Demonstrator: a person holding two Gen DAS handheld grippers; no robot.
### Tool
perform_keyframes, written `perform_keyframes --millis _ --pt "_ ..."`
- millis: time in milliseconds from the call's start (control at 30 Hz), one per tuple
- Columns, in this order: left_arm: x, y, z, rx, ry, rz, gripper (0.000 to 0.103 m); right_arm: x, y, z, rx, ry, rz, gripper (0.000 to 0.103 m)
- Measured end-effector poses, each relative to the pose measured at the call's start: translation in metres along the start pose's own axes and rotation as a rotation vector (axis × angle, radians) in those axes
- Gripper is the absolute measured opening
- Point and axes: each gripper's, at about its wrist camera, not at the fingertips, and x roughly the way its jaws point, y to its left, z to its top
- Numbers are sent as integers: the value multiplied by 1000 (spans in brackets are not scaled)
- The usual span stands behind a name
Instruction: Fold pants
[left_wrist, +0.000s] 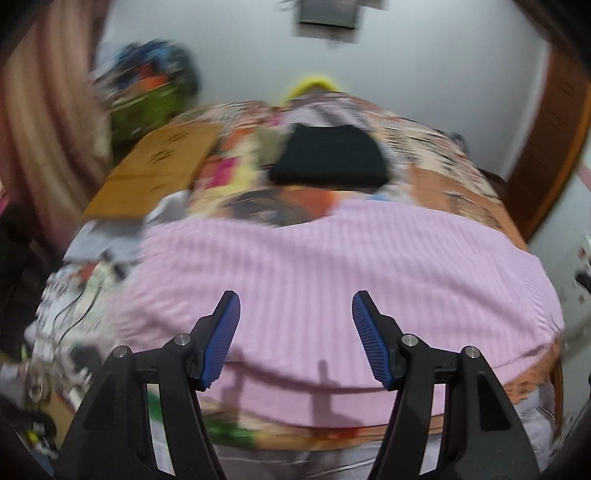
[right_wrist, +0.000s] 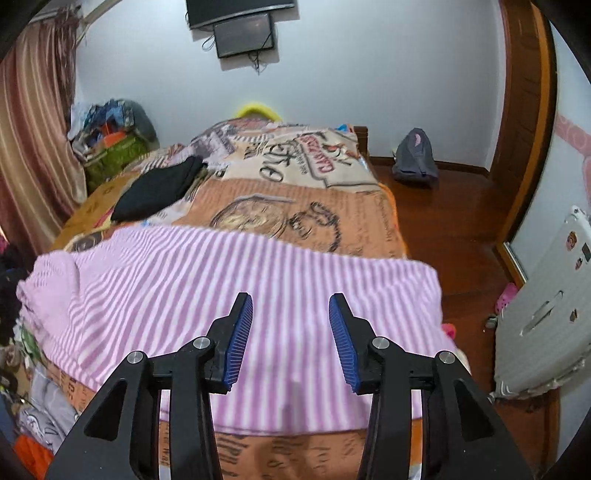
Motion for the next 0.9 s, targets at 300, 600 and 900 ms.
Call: perform_keyframes --millis 300,600,900 --pt "22 123 -30 -163 42 93 63 23 14 -32 123 119 -100 40" --pt "51 131 -41 -83 35 10 62 38 15 -41 182 188 -186 40" --pt "69 123 -32 10 26 39 30 54 36 -52 193 222 -166 40"
